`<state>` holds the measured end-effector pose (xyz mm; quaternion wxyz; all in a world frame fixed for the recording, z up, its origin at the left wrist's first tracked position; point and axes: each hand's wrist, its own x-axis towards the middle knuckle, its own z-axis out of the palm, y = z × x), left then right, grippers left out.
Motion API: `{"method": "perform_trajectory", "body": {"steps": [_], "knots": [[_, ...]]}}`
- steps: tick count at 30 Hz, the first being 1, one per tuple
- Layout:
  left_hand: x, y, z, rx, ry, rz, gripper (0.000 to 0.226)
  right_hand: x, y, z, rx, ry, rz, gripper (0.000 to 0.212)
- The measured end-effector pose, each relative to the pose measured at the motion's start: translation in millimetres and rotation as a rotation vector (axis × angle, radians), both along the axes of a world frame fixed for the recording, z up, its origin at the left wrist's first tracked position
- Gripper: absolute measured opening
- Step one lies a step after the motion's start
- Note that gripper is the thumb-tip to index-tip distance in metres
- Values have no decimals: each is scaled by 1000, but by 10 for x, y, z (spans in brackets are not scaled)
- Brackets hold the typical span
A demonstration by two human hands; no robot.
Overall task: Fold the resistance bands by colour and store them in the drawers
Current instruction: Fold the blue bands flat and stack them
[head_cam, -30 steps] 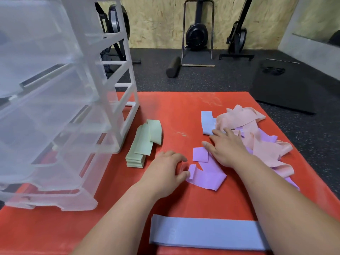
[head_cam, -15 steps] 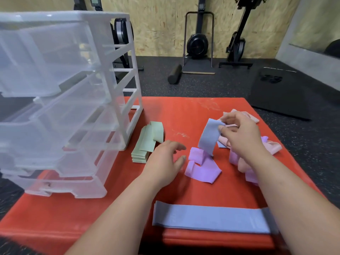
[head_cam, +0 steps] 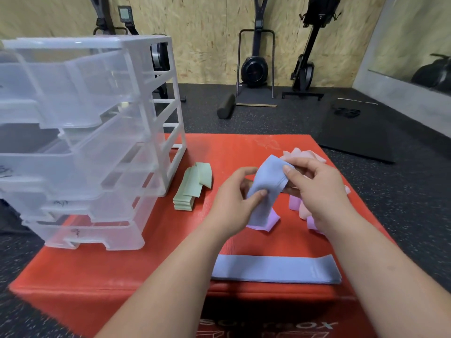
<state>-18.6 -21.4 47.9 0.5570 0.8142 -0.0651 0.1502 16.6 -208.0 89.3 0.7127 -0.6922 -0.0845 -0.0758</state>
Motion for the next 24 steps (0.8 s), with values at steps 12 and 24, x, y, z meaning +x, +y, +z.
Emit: {"method": "perform_trajectory", "body": {"steps": [12, 24], "knots": [[-105, 98, 25, -212, 310, 26, 27, -225, -24, -241, -631, -97, 330, 37], [-97, 140, -2, -306, 422, -163, 46, -7, -62, -453, -502, 30, 88, 19]]}}
